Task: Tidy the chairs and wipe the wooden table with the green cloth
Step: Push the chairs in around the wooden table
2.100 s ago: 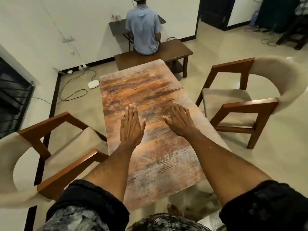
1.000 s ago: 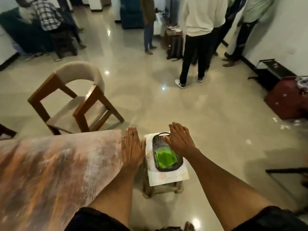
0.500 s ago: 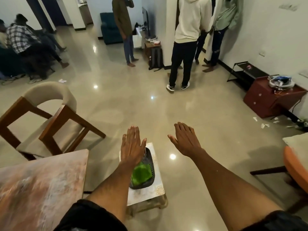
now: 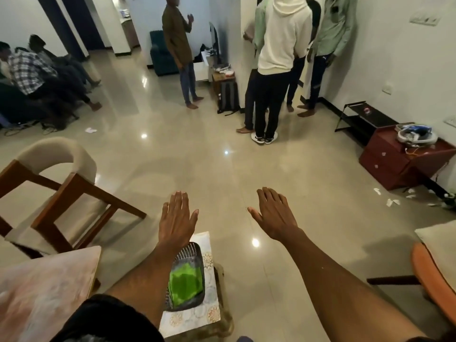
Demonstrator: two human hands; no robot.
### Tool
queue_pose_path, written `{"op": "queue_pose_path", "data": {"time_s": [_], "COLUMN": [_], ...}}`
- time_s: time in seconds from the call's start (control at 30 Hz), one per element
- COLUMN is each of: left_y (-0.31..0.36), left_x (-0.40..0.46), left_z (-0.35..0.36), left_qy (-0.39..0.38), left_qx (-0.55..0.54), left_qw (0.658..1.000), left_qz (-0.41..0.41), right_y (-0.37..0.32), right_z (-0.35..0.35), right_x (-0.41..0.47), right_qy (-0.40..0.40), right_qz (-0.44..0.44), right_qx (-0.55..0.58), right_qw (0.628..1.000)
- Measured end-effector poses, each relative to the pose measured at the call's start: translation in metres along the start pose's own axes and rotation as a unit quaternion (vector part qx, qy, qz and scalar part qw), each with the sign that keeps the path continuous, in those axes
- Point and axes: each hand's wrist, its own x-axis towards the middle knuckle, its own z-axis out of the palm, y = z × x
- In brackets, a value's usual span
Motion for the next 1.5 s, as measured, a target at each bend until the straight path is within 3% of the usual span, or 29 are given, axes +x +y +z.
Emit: {"op": "queue_pose_path", "data": {"time_s": [0.27,0.8,1.2,1.5], "left_y": [0.033,0.028,0.002,-0.047], "left_x": [0.094,0.243,0.363,0.396], "left_z": [0.011,0.01,0.006,0.014], "left_qy": [0.024,0.054,0.057,0.028], "left_qx": [-0.014,-0.052,-0.031,-0.036], "left_qw": [0.999,0.992,0.974,0.941], "left_qz": [-0.028,-0.105,-0.217,-0.336], "right_y": [-0.007,0.012,0.008,-0.043], "right_z": [0.002,0.009,0.024,0.057], "right_x": [0.117,0.313,0.491,0.582], "right_qy": [0.003,-0.022,-0.023,-0.046], "right_qz": [-0.072,-0.159,-0.25,-0.35], "right_qx": [0.013,0.008,0.044,0.056], "right_qw": [0.997,0.987,0.967,0.934]}}
